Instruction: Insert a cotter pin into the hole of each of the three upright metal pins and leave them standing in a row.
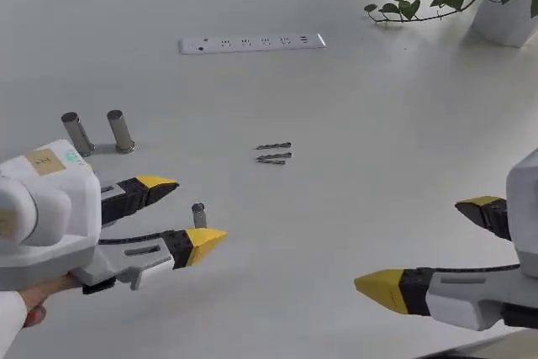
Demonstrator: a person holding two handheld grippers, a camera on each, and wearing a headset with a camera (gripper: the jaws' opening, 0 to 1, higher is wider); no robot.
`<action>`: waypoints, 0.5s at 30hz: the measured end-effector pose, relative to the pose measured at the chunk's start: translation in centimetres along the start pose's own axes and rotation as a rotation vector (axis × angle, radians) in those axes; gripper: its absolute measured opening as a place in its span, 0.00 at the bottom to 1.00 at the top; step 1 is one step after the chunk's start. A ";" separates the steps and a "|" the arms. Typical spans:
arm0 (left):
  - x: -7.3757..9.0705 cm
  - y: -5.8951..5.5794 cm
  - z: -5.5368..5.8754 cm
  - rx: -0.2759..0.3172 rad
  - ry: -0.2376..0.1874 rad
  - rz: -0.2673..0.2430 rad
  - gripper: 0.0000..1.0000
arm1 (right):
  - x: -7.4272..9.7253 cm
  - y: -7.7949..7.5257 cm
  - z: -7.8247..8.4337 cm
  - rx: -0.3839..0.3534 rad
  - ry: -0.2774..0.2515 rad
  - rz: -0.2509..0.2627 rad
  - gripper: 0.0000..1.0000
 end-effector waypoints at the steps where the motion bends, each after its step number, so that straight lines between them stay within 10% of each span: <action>1: 0.5 -0.2 0.3 -0.017 -0.005 0.018 0.62 | 0.0 0.0 0.0 0.001 0.001 0.000 0.93; 9: 2.4 -1.4 3.0 0.029 0.043 0.079 0.99 | -0.2 0.1 -0.6 0.015 -0.001 -0.004 0.92; 15: 3.6 -2.1 3.0 0.049 0.040 0.090 0.99 | -0.4 0.0 -1.5 0.035 -0.011 -0.006 0.90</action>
Point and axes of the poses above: the centre of the closed fingertips' face, and the gripper's own axes: x roughly backward along the fingers, y roughly to its left, z roughly out of its underside, the point moved 2 cm from there along x, roughly backward along the fingers, and after that the axes turned 9 degrees about y, right-handed, at the moved point
